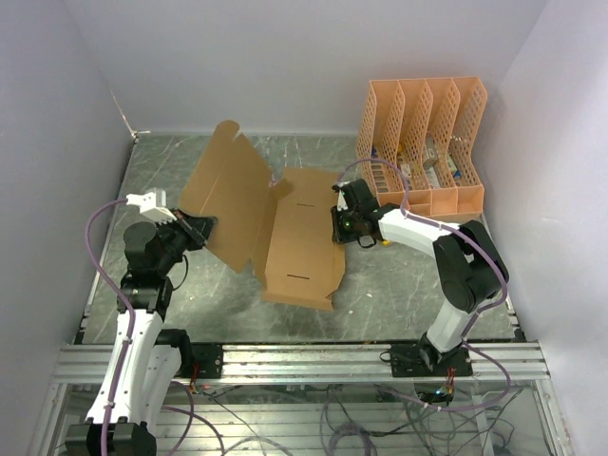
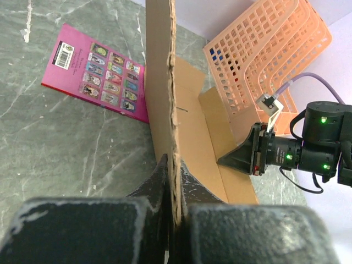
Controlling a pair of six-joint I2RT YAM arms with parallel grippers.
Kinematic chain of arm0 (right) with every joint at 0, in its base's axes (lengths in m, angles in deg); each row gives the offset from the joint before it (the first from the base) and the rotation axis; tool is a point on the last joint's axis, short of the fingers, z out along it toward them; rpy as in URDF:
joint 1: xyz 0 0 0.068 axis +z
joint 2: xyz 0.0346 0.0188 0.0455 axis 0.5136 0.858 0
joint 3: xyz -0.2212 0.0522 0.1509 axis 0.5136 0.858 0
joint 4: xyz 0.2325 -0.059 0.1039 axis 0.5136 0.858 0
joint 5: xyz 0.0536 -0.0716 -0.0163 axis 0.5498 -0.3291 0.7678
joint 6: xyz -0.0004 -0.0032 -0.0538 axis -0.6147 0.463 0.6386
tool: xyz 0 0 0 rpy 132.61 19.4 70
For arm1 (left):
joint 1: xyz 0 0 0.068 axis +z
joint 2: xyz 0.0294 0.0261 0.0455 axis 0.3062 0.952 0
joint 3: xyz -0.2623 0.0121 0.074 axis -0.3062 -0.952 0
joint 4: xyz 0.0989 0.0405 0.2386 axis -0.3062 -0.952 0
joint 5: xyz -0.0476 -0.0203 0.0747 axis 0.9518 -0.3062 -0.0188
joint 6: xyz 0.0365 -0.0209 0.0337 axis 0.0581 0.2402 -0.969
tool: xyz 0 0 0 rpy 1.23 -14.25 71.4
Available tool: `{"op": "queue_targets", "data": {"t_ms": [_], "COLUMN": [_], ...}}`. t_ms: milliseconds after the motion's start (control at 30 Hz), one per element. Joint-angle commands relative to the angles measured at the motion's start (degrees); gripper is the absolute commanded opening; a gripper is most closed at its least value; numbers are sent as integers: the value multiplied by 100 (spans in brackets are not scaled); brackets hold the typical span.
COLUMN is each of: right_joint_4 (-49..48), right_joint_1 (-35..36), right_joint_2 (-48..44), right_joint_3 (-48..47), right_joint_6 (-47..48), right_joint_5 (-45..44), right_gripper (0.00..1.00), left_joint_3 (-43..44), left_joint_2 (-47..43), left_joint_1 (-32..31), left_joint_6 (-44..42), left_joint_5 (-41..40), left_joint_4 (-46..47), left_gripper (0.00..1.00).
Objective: Fold the paper box
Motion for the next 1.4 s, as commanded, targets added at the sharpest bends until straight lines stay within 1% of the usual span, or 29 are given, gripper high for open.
{"op": "queue_targets", "data": {"t_ms": [0, 33, 67, 167, 267, 367, 467, 667, 800, 900, 967, 1000, 1033, 1067, 1133, 1167, 1200, 1267, 1333, 1367], "right_joint_4": [-173, -159, -152, -135, -64, -41, -93, -213, -209, -224, -274, -286, -276, -234, -57, 73, 270, 672, 1000, 1111], "right_joint_1": [-5, -3, -3, 14, 43, 103, 145, 168, 160, 116, 38, -21, -100, -178, -741, -1009, -1246, -1702, -2103, -2275], "right_joint_2": [-114, -119, -130, -195, -253, -233, -208, -228, -321, -490, -668, -752, -829, -902, -1046, -1125, -1199, -1407, -1681, -1845], "right_joint_3": [2, -40, -74, -195, -309, -346, -311, -274, -133, 77, 209, 333, 408, 428, 406, 372, 311, 222, 54, 4], "right_joint_6": [77, 37, -16, -219, -324, -381, -448, -545, -420, -234, -15, 111, 244, 412, 929, 1263, 1681, 2470, 3257, 3493], "right_joint_5": [119, 194, 276, 438, 430, 415, 433, 607, 594, 677, 787, 873, 963, 1162, 1906, 2596, 3119, 3926, 4454, 4683], "right_gripper": [7, 2, 0, 0, 0, 0, 0, 1, 6, 17, 31, 40, 51, 59, 71, 75, 81, 98, 100, 100], "left_joint_3": [99, 140, 191, 322, 445, 532, 662, 713, 941, 1183, 1336, 1393, 1438, 1490, 1657, 1750, 1839, 1972, 2117, 2198], "left_joint_2": [-5, 20, 49, 173, 230, 276, 420, 861, 879, 839, 833, 844, 860, 882, 934, 971, 985, 962, 909, 882], "left_joint_1": [-76, -155, -265, -494, -801, -1137, -1499, -2309, -2387, -2387, -2382, -2379, -2378, -2383, -2378, -2378, -2374, -2378, -2377, -2370], "left_joint_6": [-222, -248, -267, -268, -130, 216, 353, 249, -24, -332, -585, -728, -883, -1084, -1507, -1853, -2154, -2739, -3208, -3444], "left_joint_5": [334, 378, 422, 502, 414, 217, -89, -770, -1076, -1306, -1349, -1327, -1246, -1141, -981, -909, -787, -485, -256, -165], "left_joint_4": [-74, -59, -44, 7, 71, 309, 360, 224, -62, -270, -343, -333, -305, -280, -350, -432, -490, -553, -652, -706], "left_gripper": [7, 7, 7, 7, 7, 7, 7, 7, 7, 7, 7, 7, 7, 7, 7, 7, 7, 7, 7, 7]}}
